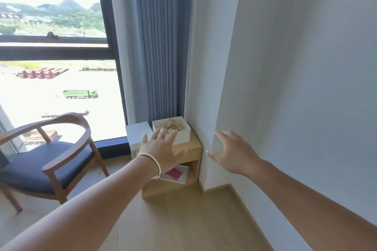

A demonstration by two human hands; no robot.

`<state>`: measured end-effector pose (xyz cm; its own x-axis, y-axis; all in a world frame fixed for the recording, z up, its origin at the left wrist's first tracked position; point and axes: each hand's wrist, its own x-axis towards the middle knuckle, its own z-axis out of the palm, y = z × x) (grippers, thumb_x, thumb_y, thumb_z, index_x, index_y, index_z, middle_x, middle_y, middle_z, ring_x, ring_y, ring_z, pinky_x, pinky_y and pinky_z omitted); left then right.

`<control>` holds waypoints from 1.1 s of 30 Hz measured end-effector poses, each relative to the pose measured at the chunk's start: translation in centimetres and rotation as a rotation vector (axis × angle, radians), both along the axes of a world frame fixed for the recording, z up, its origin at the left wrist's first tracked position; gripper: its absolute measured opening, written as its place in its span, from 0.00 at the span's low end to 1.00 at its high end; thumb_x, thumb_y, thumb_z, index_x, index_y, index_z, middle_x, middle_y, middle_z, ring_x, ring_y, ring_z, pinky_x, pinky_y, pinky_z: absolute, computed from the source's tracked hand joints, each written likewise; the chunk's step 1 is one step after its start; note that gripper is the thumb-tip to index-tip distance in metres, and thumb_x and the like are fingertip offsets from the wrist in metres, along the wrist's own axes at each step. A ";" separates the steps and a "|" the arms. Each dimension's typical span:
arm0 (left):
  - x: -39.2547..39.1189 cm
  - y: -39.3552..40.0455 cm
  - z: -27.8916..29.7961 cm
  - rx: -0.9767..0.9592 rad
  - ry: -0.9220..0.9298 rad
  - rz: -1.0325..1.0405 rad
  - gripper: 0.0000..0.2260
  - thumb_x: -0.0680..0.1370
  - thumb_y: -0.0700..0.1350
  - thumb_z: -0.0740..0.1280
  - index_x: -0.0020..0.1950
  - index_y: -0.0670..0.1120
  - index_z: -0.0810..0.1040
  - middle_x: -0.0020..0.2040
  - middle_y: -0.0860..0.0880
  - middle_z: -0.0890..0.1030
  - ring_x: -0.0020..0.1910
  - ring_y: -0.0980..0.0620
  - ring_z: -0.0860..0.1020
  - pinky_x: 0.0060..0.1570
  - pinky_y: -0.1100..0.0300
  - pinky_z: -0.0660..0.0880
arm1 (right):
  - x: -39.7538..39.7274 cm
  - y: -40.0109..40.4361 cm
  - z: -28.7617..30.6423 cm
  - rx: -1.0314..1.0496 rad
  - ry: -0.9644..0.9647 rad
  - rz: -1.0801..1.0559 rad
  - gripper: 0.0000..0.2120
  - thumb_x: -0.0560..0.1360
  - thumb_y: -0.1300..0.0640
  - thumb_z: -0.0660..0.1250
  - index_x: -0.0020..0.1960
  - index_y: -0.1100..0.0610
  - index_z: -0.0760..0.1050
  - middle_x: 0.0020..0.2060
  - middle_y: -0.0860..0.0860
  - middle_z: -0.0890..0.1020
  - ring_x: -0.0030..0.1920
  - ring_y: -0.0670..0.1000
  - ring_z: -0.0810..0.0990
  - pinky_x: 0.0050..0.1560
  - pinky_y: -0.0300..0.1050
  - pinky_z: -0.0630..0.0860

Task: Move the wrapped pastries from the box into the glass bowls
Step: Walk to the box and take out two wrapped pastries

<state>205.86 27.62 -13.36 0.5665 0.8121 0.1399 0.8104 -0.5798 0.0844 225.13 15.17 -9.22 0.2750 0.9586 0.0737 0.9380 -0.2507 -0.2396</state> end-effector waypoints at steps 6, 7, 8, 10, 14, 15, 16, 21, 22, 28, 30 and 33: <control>-2.5 10.8 -1.3 -0.052 -0.001 0.081 0.34 0.75 0.70 0.49 0.77 0.57 0.46 0.78 0.47 0.54 0.77 0.46 0.47 0.73 0.39 0.46 | -1.8 11.9 -0.6 -0.040 -0.010 0.071 0.34 0.77 0.37 0.59 0.77 0.50 0.56 0.75 0.51 0.62 0.74 0.54 0.61 0.72 0.56 0.61; -2.9 12.2 -1.6 -0.056 0.004 0.086 0.34 0.75 0.70 0.49 0.77 0.57 0.46 0.78 0.47 0.54 0.77 0.46 0.48 0.73 0.39 0.46 | -2.1 13.4 -0.8 -0.046 -0.011 0.078 0.34 0.77 0.37 0.60 0.77 0.50 0.56 0.75 0.52 0.62 0.74 0.54 0.61 0.72 0.56 0.61; -3.2 13.5 -1.9 -0.059 0.005 0.093 0.34 0.75 0.70 0.49 0.77 0.57 0.46 0.78 0.47 0.55 0.77 0.46 0.48 0.73 0.39 0.47 | -2.3 14.9 -1.0 -0.054 -0.011 0.085 0.34 0.77 0.37 0.60 0.77 0.50 0.56 0.75 0.52 0.62 0.74 0.54 0.61 0.72 0.56 0.61; -4.0 15.7 -2.6 -0.066 0.001 0.107 0.34 0.75 0.70 0.49 0.77 0.58 0.46 0.78 0.47 0.55 0.77 0.46 0.48 0.72 0.39 0.47 | -2.9 17.6 -1.7 -0.077 -0.011 0.098 0.34 0.77 0.37 0.60 0.77 0.51 0.56 0.75 0.52 0.62 0.74 0.55 0.61 0.71 0.57 0.62; -5.6 18.8 -4.5 -0.111 0.006 0.146 0.34 0.75 0.70 0.49 0.77 0.57 0.45 0.79 0.47 0.53 0.77 0.46 0.47 0.72 0.39 0.45 | -3.6 22.0 -3.4 -0.123 0.004 0.111 0.34 0.77 0.37 0.60 0.77 0.51 0.56 0.75 0.52 0.62 0.73 0.54 0.62 0.71 0.57 0.63; -6.0 19.4 -5.0 -0.129 0.005 0.157 0.34 0.75 0.70 0.49 0.77 0.57 0.45 0.79 0.47 0.53 0.77 0.46 0.47 0.72 0.39 0.45 | -3.8 22.9 -3.9 -0.136 0.007 0.117 0.34 0.77 0.37 0.60 0.77 0.50 0.56 0.75 0.52 0.62 0.73 0.54 0.62 0.71 0.58 0.63; -6.4 20.1 -5.5 -0.146 0.003 0.171 0.34 0.75 0.70 0.49 0.77 0.58 0.45 0.79 0.47 0.52 0.77 0.46 0.46 0.72 0.39 0.44 | -4.0 23.9 -4.4 -0.150 0.011 0.124 0.34 0.77 0.37 0.60 0.77 0.50 0.56 0.75 0.52 0.62 0.73 0.54 0.62 0.71 0.58 0.63; -8.0 22.7 -7.5 -0.203 0.010 0.236 0.34 0.75 0.70 0.49 0.77 0.57 0.45 0.79 0.47 0.52 0.77 0.46 0.46 0.72 0.39 0.44 | -4.7 27.7 -6.8 -0.204 0.020 0.155 0.35 0.76 0.36 0.60 0.77 0.49 0.55 0.75 0.51 0.61 0.73 0.54 0.63 0.70 0.58 0.64; -8.2 23.1 -7.8 -0.210 0.012 0.244 0.34 0.75 0.70 0.49 0.77 0.57 0.45 0.79 0.47 0.52 0.77 0.46 0.46 0.73 0.39 0.45 | -4.8 28.4 -7.1 -0.210 0.020 0.159 0.35 0.76 0.36 0.60 0.77 0.49 0.56 0.75 0.51 0.62 0.73 0.55 0.63 0.70 0.58 0.64; -7.5 26.4 -9.0 -0.236 0.025 0.282 0.34 0.76 0.69 0.49 0.77 0.57 0.45 0.79 0.47 0.52 0.77 0.46 0.46 0.73 0.40 0.45 | -3.9 32.7 -8.8 -0.235 0.036 0.185 0.35 0.76 0.35 0.60 0.77 0.48 0.56 0.76 0.51 0.62 0.73 0.55 0.63 0.70 0.59 0.66; -6.6 27.8 -9.2 -0.234 0.033 0.277 0.34 0.76 0.69 0.49 0.77 0.57 0.45 0.79 0.46 0.52 0.77 0.46 0.46 0.73 0.40 0.44 | -3.2 34.2 -9.1 -0.223 0.046 0.195 0.35 0.76 0.35 0.60 0.77 0.48 0.56 0.75 0.50 0.62 0.72 0.55 0.64 0.69 0.59 0.66; -4.5 30.6 -9.4 -0.225 0.054 0.257 0.34 0.76 0.69 0.49 0.77 0.57 0.44 0.79 0.46 0.52 0.77 0.46 0.46 0.73 0.40 0.44 | -1.5 36.7 -9.6 -0.211 0.045 0.199 0.35 0.76 0.35 0.60 0.77 0.49 0.57 0.75 0.51 0.62 0.73 0.54 0.64 0.69 0.58 0.66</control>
